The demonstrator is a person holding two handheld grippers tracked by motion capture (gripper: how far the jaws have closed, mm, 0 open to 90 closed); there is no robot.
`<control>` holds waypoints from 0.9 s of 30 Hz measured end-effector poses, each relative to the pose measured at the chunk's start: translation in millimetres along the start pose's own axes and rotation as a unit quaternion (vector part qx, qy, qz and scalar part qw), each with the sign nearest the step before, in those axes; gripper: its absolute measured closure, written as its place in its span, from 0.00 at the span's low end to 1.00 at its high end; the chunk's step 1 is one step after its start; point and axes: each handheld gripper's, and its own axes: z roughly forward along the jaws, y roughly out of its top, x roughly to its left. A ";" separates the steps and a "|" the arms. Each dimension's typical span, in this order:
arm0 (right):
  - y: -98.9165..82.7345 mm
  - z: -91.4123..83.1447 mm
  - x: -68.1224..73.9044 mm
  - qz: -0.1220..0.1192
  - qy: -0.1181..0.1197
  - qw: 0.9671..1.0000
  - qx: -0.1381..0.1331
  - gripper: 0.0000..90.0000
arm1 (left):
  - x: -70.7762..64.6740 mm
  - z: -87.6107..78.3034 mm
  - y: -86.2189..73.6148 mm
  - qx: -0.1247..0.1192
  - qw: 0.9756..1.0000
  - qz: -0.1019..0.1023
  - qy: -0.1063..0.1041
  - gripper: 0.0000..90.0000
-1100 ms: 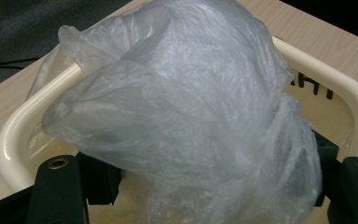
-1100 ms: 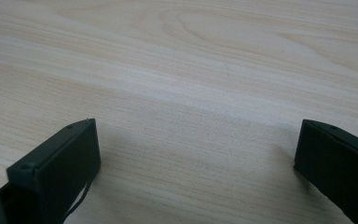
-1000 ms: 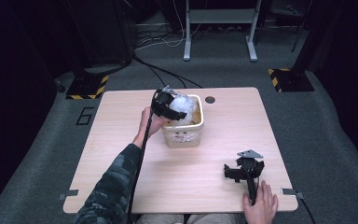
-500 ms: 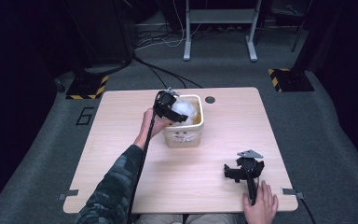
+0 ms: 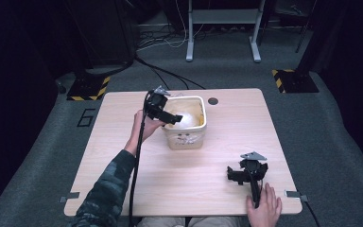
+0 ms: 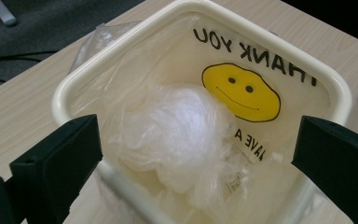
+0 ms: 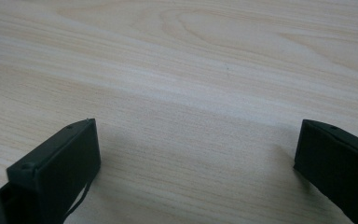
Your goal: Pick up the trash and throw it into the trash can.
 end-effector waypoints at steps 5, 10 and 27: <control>0.0 0.0 0.0 0.000 0.000 1.000 0.000 0.00 | -0.2 -21.8 -17.6 -0.019 1.000 0.007 0.013 0.01; 0.0 0.0 0.0 0.000 0.000 1.000 0.000 0.00 | 2.3 -37.0 -41.4 -0.033 0.999 0.002 0.024 0.01; 0.0 0.0 0.0 0.000 0.000 1.000 0.000 0.00 | 11.7 -64.1 -128.7 -0.013 0.998 -0.013 0.067 0.01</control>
